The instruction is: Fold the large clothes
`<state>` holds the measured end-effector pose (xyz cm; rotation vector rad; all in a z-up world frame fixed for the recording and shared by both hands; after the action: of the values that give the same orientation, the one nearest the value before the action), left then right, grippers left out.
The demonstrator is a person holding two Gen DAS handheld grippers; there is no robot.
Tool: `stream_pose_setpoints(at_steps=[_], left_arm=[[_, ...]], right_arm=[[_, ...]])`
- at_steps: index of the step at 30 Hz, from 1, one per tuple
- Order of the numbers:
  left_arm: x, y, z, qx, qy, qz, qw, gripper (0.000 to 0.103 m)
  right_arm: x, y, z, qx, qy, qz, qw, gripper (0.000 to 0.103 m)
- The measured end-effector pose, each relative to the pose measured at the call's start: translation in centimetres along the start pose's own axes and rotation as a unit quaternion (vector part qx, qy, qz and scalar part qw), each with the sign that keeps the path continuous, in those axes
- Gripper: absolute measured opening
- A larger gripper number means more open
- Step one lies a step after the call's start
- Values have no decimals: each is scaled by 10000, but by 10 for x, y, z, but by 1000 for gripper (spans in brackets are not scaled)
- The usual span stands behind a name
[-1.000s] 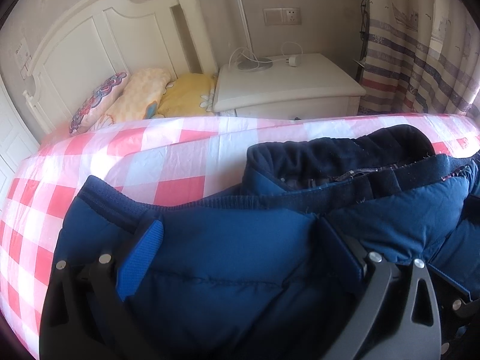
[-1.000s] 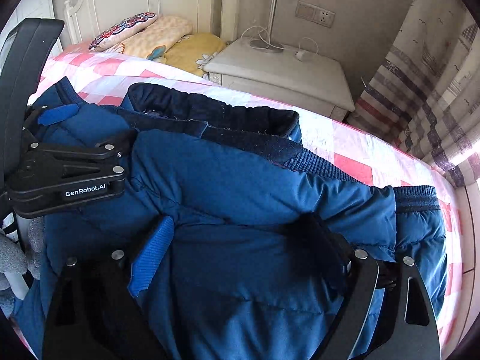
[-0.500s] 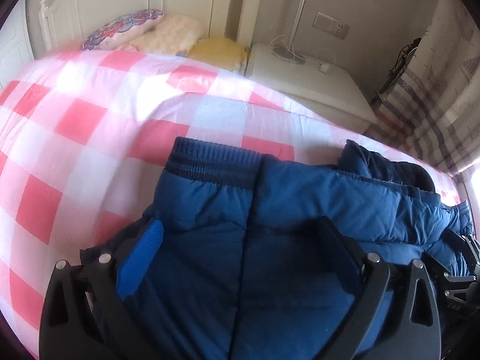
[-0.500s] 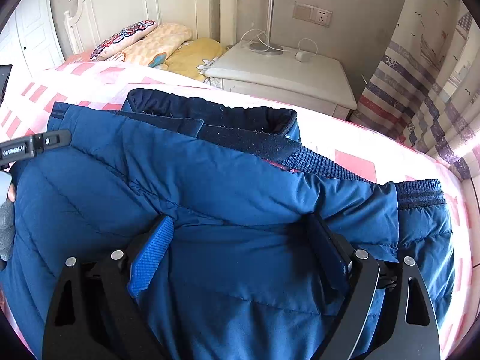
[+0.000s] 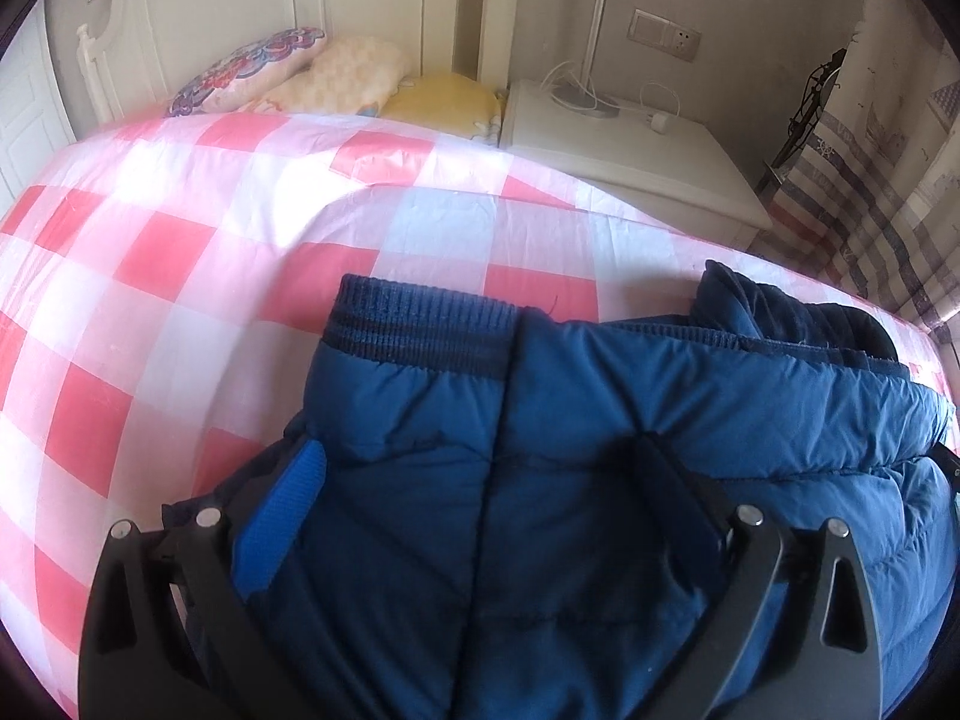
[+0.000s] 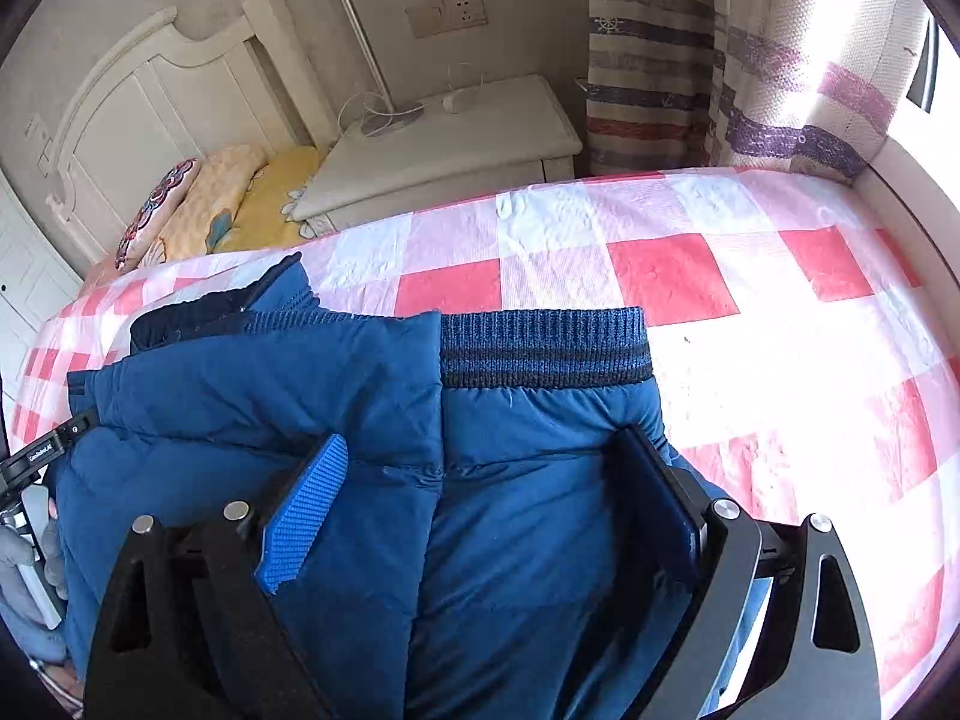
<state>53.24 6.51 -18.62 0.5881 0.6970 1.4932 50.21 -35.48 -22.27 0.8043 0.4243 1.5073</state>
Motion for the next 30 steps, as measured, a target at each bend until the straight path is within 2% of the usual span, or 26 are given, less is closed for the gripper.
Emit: stream_pose_setpoints(at_steps=[3,7,9,10,11,13,15,17,19,21,23,25,26,27,28,30], left_arm=[[0,0,1,-11,5,-6,10000,102],[2,1,2,-7,79,-79,9999,101],[5,8,2,60,128,81,9999,101],[6,19,4,-25,113,230,9997,95],[1,35,7,-227,66,209,9995,94],[-24,68,6,-530,-188,-62,9984,95],[-56,99,-4,-792,-592,-248,9948,96],[-88,116,-25,-919,-1128,-265,9890,101],[-109,112,-52,-757,-1434,-278,9864,101],[-117,100,-73,-769,-1680,-27,9828,102],[-115,95,-78,-841,-1602,-88,9835,102],[-108,93,-78,-562,-1288,-263,9897,102],[-103,100,-76,-531,-1158,-180,9917,100],[-99,107,-74,-589,-1057,-190,9925,100],[-101,119,-73,-712,-951,-358,9923,100],[-100,129,-81,-723,-839,-486,9927,101]], right_arm=[[4,-3,0,-82,163,-152,9997,89],[2,7,3,-153,-76,45,9998,88],[-4,31,5,-275,-116,-221,9993,87],[2,48,8,-384,-81,-277,9988,87],[10,64,10,-482,31,-196,9986,87],[45,100,8,-746,458,137,9961,91],[86,127,-10,-871,1152,403,9887,91],[117,133,-38,-757,1783,433,9801,91],[136,122,-74,-426,2176,446,9741,91],[136,103,-98,-342,2275,233,9729,93],[131,98,-104,-520,2259,308,9723,93],[127,98,-102,-337,2157,272,9755,93],[126,101,-101,-307,2197,129,9750,93],[127,106,-98,-356,2239,-30,9739,93],[132,115,-96,-505,2326,-111,9712,93],[142,122,-97,-664,2425,-56,9679,92]])
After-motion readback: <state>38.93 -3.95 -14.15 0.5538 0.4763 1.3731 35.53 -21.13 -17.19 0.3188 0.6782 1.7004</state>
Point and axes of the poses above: each gripper's, at about its wrist camera, not at the fingertips, and y roughly against the way its jaws point, x to its left, z to its top, the point moved 9 cm from there along -y, roughly the way its jaws point, and after that the axes turned 11 degrees about -x, right-handed, at the moved point
